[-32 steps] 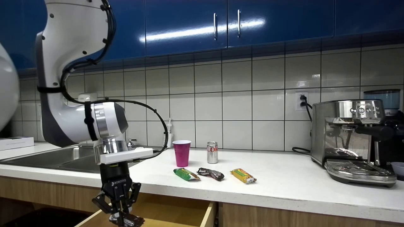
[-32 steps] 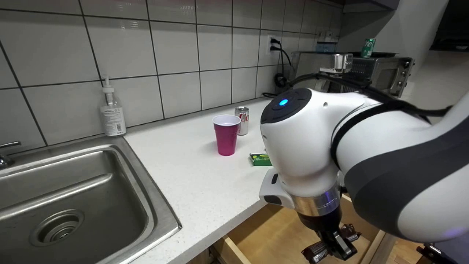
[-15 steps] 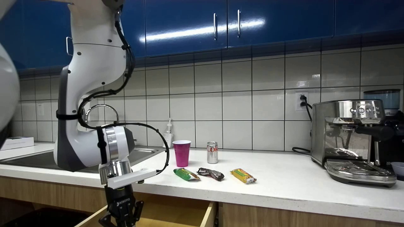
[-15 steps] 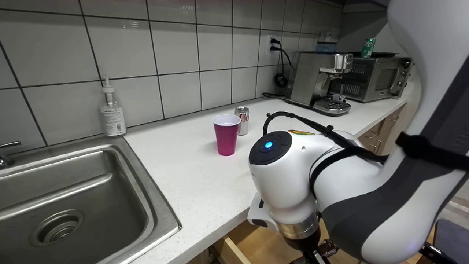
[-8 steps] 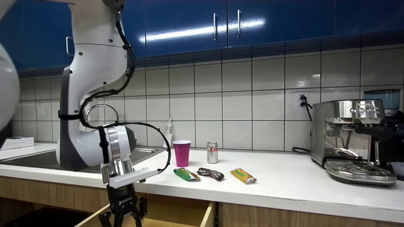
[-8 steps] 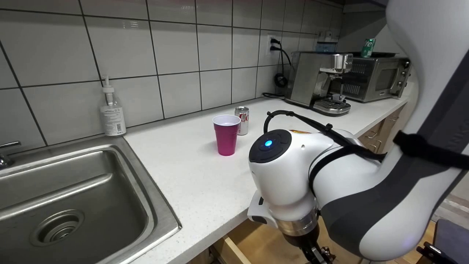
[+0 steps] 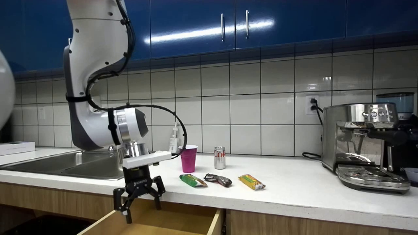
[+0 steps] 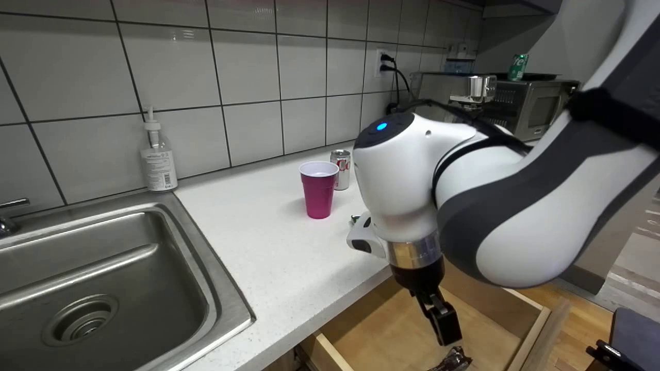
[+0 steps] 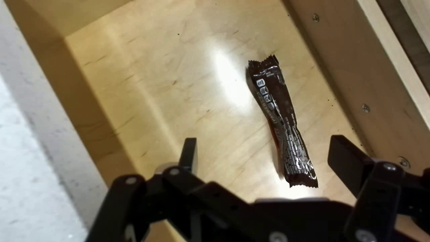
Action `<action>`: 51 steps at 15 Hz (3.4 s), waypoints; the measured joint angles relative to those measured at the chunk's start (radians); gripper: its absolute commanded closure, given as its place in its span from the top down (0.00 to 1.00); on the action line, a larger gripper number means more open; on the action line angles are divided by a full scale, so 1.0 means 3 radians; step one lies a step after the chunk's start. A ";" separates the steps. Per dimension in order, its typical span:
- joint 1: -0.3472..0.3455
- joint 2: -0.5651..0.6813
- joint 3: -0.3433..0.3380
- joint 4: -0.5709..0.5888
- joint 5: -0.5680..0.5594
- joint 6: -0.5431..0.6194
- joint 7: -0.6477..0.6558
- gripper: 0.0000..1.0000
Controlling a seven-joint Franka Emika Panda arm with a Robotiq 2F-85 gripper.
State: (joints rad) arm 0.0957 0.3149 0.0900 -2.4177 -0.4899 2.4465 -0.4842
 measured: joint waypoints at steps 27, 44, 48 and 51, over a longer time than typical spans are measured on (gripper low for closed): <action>-0.0325 0.0078 -0.0207 0.1295 0.0809 -0.0839 -0.0171 1.00; -0.0326 0.0113 -0.0209 0.1328 0.0858 -0.0822 -0.0123 1.00; -0.0344 0.0184 -0.0213 0.1377 0.0857 -0.0803 -0.0124 1.00; -0.0372 0.0281 -0.0224 0.1473 0.0857 -0.0795 -0.0124 1.00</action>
State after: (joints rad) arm -0.0160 0.3990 0.0229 -1.9760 -0.2328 2.2081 -0.5214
